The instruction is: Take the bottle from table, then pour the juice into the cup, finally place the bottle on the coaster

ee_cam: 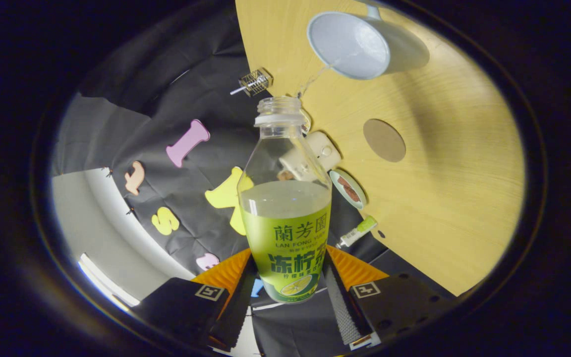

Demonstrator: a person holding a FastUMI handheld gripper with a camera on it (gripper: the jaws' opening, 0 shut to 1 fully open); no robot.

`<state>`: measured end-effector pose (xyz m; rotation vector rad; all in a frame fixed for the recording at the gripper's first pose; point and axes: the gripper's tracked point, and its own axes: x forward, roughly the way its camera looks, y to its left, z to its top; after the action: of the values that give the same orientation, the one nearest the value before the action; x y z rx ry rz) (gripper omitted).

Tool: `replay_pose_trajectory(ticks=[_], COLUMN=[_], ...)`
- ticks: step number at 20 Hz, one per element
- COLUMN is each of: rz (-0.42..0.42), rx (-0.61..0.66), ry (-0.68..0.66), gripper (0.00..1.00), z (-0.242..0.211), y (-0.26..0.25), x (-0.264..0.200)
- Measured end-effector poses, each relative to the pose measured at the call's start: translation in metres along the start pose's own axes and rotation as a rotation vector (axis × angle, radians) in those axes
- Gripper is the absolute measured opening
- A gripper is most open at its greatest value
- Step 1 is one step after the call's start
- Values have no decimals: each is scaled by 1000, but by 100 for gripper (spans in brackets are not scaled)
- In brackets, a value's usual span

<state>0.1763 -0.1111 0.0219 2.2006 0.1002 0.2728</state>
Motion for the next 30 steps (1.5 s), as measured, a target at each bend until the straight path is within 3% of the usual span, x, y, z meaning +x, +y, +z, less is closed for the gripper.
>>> replay_pose_trajectory(ticks=[14,30], rz=[90,70], rx=[33,-13], ry=[12,13], gripper=[78,78], z=[-6,-11], y=[20,22], x=[-8,-8])
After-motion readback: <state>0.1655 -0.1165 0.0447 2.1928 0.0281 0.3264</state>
